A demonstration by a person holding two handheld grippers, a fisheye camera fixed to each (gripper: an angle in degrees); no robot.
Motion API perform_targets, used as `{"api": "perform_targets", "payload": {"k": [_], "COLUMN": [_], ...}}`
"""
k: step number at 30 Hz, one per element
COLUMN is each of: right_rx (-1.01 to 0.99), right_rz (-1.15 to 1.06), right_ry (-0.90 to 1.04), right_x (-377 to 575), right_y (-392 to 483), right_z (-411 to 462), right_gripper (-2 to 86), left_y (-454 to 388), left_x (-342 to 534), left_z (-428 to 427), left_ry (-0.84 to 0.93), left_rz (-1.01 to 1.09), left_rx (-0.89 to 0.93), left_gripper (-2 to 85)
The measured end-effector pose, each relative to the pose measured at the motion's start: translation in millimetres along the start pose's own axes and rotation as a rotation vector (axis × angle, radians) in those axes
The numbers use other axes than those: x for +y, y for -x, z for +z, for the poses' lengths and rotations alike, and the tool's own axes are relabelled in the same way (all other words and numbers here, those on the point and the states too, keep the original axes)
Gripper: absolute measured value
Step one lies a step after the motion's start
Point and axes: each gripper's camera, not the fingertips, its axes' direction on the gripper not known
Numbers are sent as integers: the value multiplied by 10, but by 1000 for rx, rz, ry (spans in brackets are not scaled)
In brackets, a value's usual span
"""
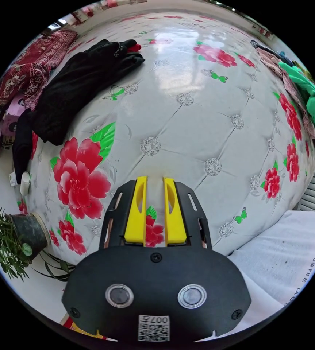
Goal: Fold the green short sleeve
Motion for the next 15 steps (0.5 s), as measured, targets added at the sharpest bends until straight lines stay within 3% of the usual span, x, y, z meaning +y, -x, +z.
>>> {"api": "perform_targets", "payload": {"k": [7, 11, 15], "right_rx": [-623, -565, -281], "right_rz": [-184, -124, -157], "right_ry": [282, 280, 351], "right_x": [562, 893, 1106], "right_y": [1868, 2319, 2176], "right_z": [1015, 1171, 986], "right_gripper": [10, 36, 64], "left_y": [-20, 64, 335], "left_x": [877, 1417, 1881], "left_z": [-457, -465, -321], "left_ry": [-312, -319, -292], "left_rz": [241, 330, 316], "left_rx": [170, 121, 22], "left_gripper": [114, 122, 125]}}
